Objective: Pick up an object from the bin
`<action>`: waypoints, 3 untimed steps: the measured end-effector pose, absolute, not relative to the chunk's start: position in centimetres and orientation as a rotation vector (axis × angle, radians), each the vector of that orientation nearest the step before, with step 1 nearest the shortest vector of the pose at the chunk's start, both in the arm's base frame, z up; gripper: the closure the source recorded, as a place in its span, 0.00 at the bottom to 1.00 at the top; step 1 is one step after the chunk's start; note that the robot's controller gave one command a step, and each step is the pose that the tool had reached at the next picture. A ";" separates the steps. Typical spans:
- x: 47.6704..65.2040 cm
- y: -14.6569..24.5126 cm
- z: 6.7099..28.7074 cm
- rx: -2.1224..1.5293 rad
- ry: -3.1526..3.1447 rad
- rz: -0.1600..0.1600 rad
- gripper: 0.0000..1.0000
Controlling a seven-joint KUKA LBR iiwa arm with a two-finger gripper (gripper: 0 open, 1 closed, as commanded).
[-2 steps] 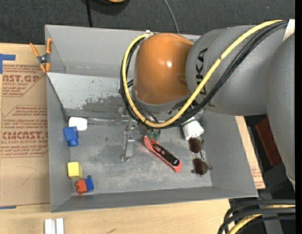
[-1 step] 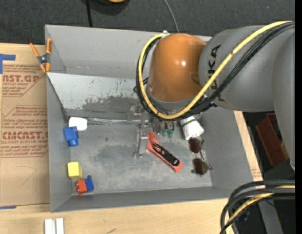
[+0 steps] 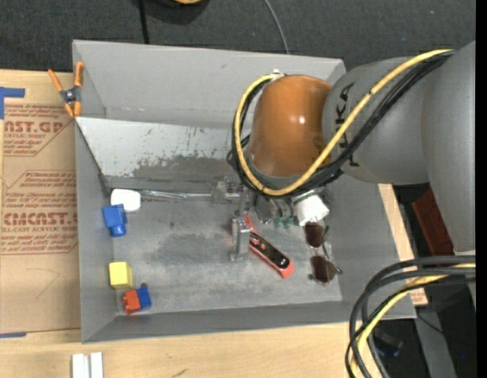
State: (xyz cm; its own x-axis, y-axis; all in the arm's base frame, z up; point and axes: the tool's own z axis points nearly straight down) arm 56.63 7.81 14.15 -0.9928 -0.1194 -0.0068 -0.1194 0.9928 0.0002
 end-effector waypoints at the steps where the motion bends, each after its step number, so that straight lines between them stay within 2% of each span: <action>1: 55.4 5.6 12.7 -0.305 3.132 0.004 0.00; 2: 56.6 4.2 12.0 -0.496 3.095 0.002 0.00; 3: 58.0 -0.5 8.7 -0.425 3.116 0.006 1.00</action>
Offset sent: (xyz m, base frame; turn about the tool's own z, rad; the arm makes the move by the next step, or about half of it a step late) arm 0.0206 -0.0609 -0.0497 0.0747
